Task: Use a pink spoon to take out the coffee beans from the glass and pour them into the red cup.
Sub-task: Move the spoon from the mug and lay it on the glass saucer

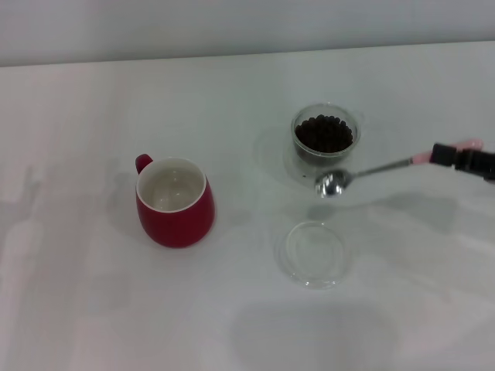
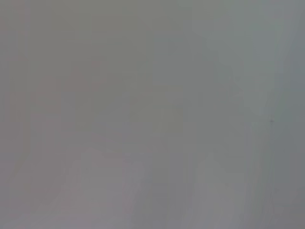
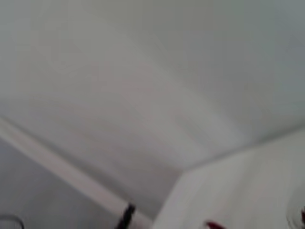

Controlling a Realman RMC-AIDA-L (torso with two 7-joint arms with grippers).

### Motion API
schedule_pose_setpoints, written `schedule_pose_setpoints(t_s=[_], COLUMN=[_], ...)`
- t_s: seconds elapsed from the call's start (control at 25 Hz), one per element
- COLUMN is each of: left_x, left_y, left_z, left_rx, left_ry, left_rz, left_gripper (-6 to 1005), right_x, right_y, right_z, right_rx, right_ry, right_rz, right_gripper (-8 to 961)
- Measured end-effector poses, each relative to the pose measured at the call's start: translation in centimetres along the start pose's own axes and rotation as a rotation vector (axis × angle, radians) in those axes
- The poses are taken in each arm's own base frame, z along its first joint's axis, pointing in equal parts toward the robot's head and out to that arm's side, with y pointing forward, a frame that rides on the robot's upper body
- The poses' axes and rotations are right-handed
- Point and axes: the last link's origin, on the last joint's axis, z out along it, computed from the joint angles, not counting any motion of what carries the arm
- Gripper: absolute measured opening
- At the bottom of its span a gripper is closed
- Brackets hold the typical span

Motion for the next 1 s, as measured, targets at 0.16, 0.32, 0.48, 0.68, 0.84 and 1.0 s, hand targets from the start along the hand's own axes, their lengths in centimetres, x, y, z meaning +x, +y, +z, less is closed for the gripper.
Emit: schedule_pose_setpoints(t_s=[0.16, 0.32, 0.48, 0.68, 0.84, 1.0], left_x=[0.0, 0.1, 0.1, 0.1, 0.1, 0.1], left_y=[-0.1, -0.1, -0.1, 0.0, 0.1, 0.1], left_z=[0.0, 0.0, 0.0, 0.0, 0.1, 0.3], left_rx=[0.0, 0.0, 0.0, -0.001, -0.004, -0.007], left_ry=[0.001, 0.001, 0.001, 0.003, 0.005, 0.007], left_rz=[0.003, 0.006, 0.007, -0.002, -0.001, -0.002], left_gripper=[891, 891, 891, 891, 891, 891], right_x=[0.0, 0.0, -0.3, -0.6, -0.4, -0.3], right_y=[-0.1, -0.6, -1.2, -2.1, -2.6, -3.1], right_z=[-0.1, 1.1, 2.6, 3.5, 4.2, 4.4], right_rx=[0.015, 0.036, 0.071, 0.126, 0.16, 0.194], right_ry=[0.057, 0.189, 0.255, 0.305, 0.335, 0.338], right_rz=[-0.005, -0.015, -0.04, -0.07, -0.083, -0.091], right_gripper=[137, 137, 137, 137, 137, 137])
